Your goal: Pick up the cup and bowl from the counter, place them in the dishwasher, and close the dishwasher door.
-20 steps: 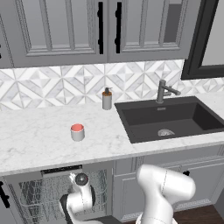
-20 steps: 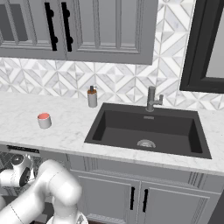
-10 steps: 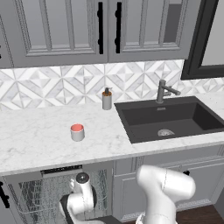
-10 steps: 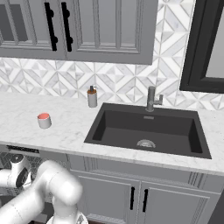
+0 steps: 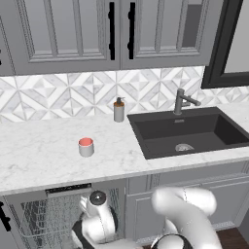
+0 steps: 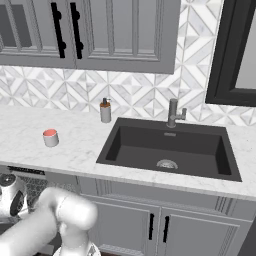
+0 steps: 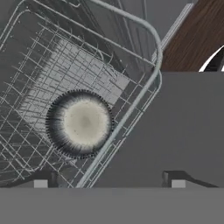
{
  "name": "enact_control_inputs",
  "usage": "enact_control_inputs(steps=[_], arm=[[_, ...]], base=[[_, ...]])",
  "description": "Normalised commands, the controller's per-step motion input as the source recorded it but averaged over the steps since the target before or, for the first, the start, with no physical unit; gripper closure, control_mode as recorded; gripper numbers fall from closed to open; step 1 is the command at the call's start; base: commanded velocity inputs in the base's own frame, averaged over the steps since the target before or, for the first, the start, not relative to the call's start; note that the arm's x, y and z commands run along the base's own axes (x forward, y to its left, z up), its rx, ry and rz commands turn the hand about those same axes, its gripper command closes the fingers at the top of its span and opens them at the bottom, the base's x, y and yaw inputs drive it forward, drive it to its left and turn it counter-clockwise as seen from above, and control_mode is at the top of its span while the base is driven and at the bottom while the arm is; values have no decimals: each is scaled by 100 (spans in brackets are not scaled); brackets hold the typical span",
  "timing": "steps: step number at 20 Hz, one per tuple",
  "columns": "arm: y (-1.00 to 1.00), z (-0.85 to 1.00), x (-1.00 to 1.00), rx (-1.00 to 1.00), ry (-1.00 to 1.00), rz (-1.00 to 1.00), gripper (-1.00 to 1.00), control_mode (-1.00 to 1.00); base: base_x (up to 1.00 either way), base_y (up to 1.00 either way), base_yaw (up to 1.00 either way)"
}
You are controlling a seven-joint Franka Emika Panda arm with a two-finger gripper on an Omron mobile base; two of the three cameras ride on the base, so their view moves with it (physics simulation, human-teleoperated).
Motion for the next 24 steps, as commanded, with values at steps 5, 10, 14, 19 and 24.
enact_control_inputs(steps=[5,10,14,19,24], arm=[[3,100,-96,-3,-9,4,-100,-100],[-1,100,-35,-2,0,7,-100,-100],[4,100,0,0,0,4,-100,-100],[15,91,16,-4,6,-11,-100,-100],[4,79,41,-12,12,-4,-100,-100]], base=[[0,0,0],[0,0,0],[0,0,0],[0,0,0],[0,0,0]])
